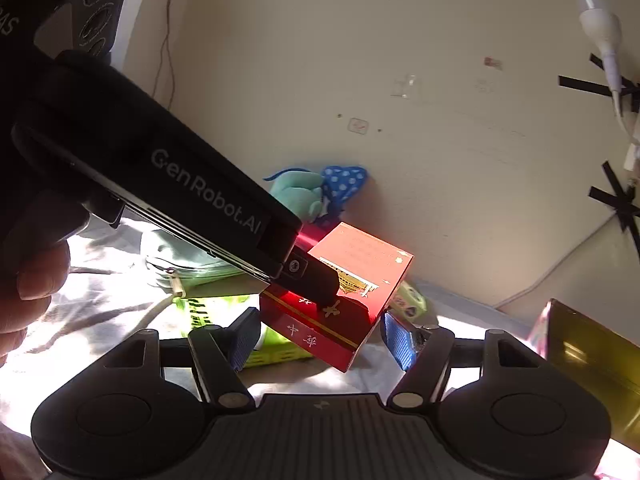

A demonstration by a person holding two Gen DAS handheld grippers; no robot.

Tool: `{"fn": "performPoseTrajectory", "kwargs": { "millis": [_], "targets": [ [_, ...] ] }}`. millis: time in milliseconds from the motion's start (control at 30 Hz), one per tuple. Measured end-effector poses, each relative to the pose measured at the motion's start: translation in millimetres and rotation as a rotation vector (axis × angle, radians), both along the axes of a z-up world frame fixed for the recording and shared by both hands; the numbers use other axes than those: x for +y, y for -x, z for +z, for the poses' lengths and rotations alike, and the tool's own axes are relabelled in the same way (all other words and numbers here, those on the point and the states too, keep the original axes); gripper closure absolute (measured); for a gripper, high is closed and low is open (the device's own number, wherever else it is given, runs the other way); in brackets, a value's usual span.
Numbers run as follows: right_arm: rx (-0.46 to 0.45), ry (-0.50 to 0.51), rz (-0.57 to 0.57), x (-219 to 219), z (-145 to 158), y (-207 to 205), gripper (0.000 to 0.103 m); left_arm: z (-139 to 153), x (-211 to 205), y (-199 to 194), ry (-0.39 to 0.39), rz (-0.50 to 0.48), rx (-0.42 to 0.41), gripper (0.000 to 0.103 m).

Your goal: Organize objects

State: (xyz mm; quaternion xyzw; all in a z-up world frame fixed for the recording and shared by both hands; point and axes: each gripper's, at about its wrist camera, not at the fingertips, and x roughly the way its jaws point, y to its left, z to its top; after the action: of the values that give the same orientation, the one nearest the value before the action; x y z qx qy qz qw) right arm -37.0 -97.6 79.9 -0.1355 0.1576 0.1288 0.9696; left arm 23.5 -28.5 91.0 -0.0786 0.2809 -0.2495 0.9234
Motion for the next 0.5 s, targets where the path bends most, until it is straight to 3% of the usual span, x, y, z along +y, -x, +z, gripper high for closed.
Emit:
{"fn": "performPoseTrajectory", "kwargs": {
  "millis": [233, 433, 500],
  "targets": [
    [-0.032, -0.031, -0.246, -115.3, 7.8, 11.4, 0.043, 10.8, -135.2, -36.6, -0.041, -0.203, -0.033, 0.072],
    [0.006, -0.068, -0.380, -179.2, -7.0, -2.9, 0.043, 3.0, -214.8, -61.7, -0.100, -0.261, -0.028, 0.071],
    [0.010, -0.075, -0.433, -192.3, -13.9, -8.7, 0.028, -1.8, -228.4, -68.0, -0.150, -0.233, -0.026, 0.069]
  ]
}}
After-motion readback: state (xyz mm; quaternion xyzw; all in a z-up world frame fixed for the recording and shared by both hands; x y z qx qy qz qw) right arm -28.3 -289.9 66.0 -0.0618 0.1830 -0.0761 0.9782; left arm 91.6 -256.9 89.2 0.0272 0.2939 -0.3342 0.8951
